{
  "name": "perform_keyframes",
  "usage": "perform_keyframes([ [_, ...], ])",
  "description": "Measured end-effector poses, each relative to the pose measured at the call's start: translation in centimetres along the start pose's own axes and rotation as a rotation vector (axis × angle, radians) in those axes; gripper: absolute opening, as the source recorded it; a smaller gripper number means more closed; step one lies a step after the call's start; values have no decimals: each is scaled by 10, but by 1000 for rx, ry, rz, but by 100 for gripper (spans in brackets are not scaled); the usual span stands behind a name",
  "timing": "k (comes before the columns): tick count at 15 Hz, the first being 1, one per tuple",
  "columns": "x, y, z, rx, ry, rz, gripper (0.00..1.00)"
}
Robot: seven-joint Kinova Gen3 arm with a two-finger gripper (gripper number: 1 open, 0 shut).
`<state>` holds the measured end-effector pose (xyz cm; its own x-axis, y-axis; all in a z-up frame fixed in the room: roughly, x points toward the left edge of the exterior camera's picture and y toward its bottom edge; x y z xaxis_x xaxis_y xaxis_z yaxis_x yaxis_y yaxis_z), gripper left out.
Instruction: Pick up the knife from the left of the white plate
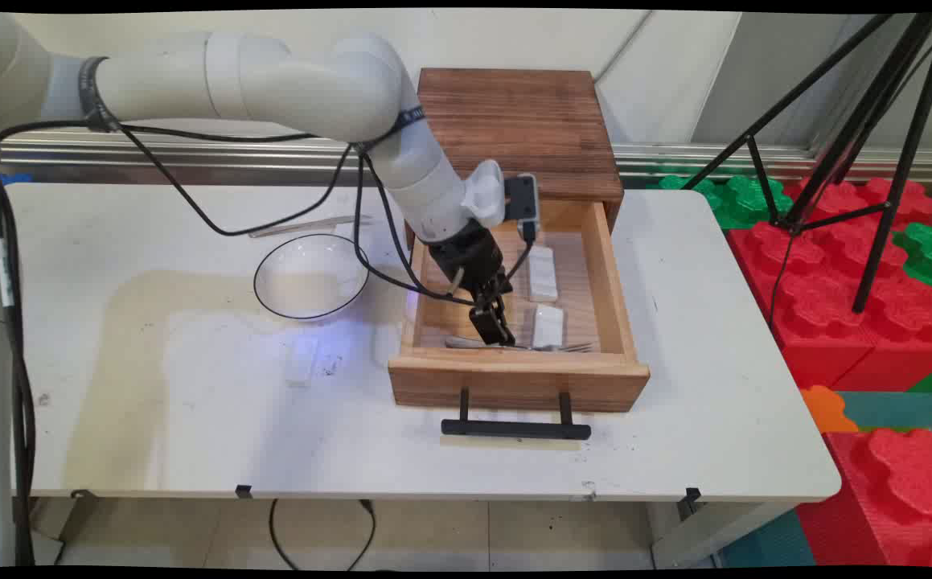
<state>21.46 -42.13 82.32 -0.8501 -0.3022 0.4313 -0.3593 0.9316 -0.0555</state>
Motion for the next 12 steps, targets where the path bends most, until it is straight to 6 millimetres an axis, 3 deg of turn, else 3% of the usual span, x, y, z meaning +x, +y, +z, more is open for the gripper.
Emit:
perform_keyframes([
  [8, -7, -7, -46, 42, 49, 14, 100],
  [12, -13, -9, -91, 66, 85, 36, 100],
])
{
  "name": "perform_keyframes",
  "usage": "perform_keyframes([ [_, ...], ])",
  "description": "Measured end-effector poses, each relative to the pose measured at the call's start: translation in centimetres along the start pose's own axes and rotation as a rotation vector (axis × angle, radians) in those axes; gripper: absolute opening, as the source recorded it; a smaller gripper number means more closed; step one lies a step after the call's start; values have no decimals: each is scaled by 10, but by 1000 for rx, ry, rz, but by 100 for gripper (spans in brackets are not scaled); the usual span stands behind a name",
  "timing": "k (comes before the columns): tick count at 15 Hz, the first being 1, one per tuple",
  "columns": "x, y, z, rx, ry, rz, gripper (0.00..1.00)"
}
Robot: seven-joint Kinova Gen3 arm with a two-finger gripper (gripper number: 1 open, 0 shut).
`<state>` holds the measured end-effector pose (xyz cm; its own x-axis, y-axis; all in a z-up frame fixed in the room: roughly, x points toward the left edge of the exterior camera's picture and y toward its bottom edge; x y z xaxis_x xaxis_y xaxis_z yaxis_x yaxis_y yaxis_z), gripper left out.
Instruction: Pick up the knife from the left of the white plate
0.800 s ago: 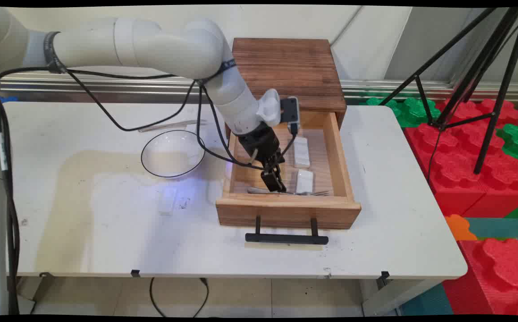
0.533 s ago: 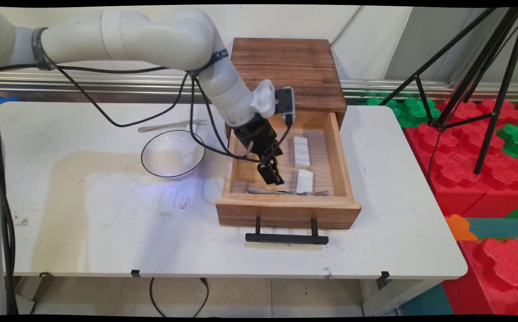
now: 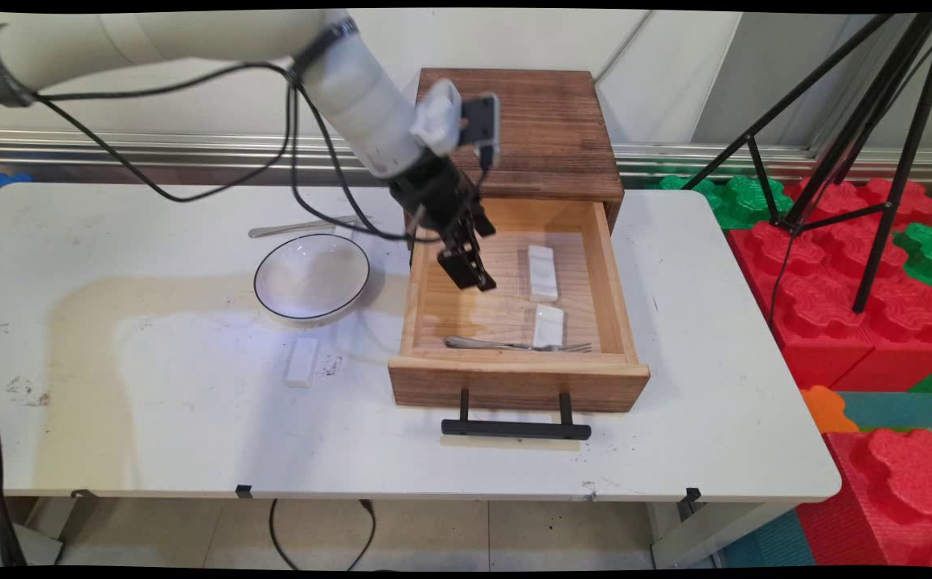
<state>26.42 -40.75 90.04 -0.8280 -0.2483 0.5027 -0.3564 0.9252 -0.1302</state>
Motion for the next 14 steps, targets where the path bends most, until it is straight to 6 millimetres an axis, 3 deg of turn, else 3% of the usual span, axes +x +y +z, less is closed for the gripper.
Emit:
perform_keyframes([
  [8, -24, -6, -85, 42, 26, -62, 100],
  [14, -68, -19, -140, 114, -36, -124, 100],
])
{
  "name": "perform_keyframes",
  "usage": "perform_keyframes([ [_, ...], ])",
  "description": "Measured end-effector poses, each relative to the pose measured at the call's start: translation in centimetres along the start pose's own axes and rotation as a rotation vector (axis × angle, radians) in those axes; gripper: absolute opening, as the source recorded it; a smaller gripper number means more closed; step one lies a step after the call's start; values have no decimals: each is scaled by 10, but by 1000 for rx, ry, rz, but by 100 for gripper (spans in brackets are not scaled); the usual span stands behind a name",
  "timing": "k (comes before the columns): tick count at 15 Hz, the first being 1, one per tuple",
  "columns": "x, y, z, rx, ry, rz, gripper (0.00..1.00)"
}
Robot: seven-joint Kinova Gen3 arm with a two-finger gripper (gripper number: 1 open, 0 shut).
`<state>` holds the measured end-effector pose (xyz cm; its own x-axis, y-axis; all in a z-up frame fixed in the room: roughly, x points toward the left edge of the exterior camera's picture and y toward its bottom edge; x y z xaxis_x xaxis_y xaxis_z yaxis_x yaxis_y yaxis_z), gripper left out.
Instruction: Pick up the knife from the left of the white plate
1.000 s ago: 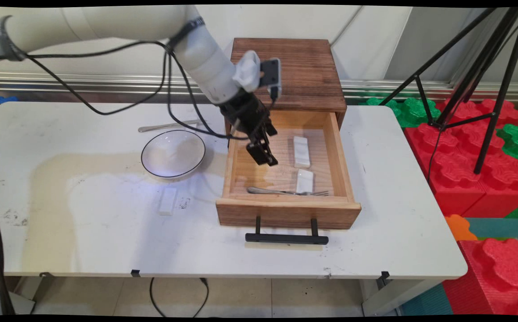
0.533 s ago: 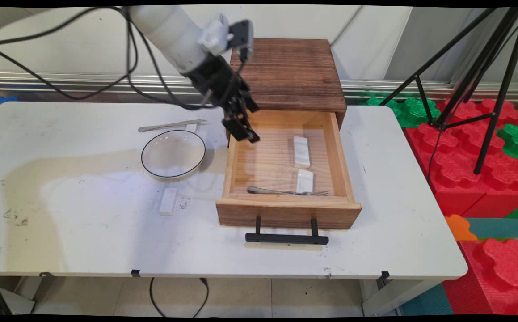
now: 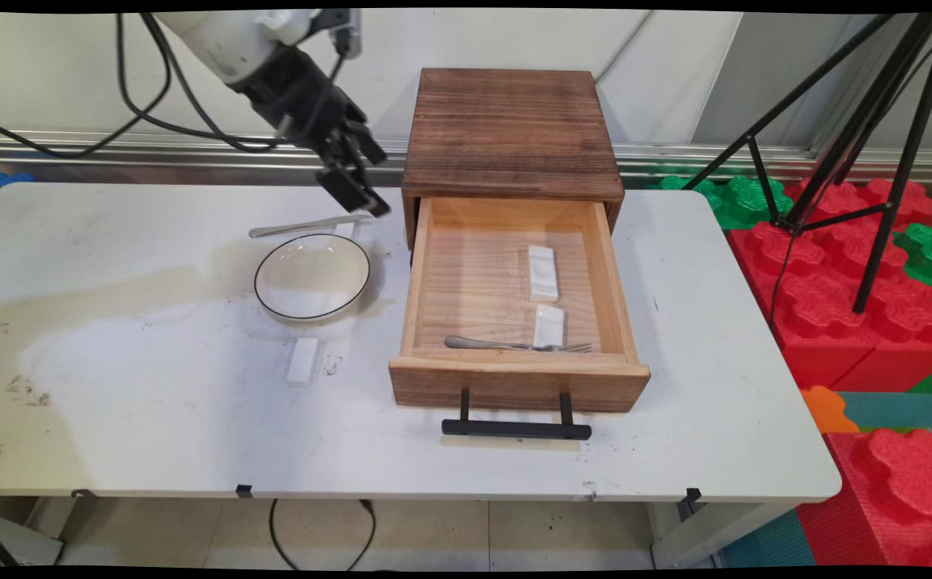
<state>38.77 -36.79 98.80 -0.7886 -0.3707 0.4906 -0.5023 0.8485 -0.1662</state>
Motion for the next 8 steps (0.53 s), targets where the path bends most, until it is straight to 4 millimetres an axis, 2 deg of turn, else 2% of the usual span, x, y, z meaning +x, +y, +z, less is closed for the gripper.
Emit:
perform_keyframes([
  [4, -21, -31, -9, 80, -74, 7, 100],
  [8, -37, -65, 0, 140, -161, 12, 100],
])
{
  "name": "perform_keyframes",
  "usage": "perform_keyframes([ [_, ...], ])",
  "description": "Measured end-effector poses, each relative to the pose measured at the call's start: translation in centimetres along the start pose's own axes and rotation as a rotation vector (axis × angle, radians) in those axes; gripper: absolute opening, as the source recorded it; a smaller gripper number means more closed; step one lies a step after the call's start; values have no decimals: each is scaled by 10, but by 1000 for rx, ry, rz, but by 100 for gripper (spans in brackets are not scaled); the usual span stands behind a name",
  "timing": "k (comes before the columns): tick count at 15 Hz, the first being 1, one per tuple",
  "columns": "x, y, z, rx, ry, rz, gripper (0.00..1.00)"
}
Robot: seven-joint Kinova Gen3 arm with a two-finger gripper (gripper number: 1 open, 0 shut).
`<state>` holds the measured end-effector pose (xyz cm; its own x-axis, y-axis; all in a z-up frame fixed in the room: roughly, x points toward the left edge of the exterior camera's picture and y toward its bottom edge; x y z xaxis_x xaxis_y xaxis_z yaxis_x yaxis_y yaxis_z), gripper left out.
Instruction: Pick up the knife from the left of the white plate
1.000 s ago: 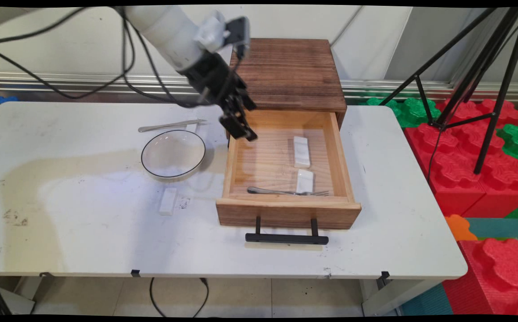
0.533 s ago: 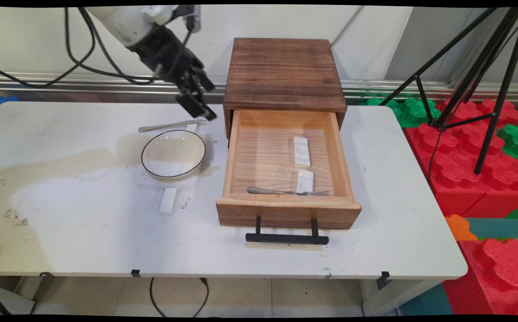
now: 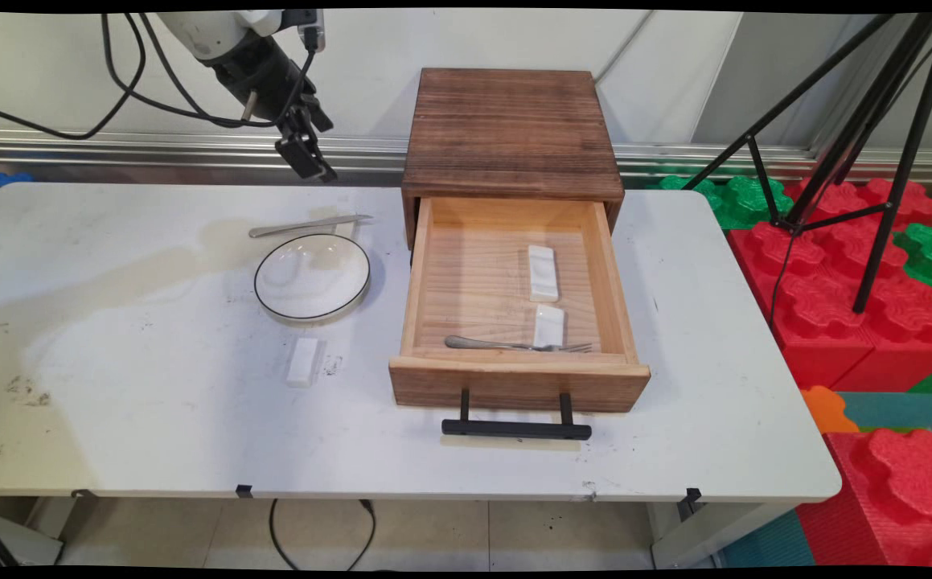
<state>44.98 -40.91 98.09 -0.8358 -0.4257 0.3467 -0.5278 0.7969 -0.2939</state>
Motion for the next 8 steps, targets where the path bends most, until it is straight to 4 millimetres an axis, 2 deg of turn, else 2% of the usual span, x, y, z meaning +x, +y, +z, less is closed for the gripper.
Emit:
perform_keyframes([
  [8, -19, -59, 56, 48, -137, -16, 100],
])
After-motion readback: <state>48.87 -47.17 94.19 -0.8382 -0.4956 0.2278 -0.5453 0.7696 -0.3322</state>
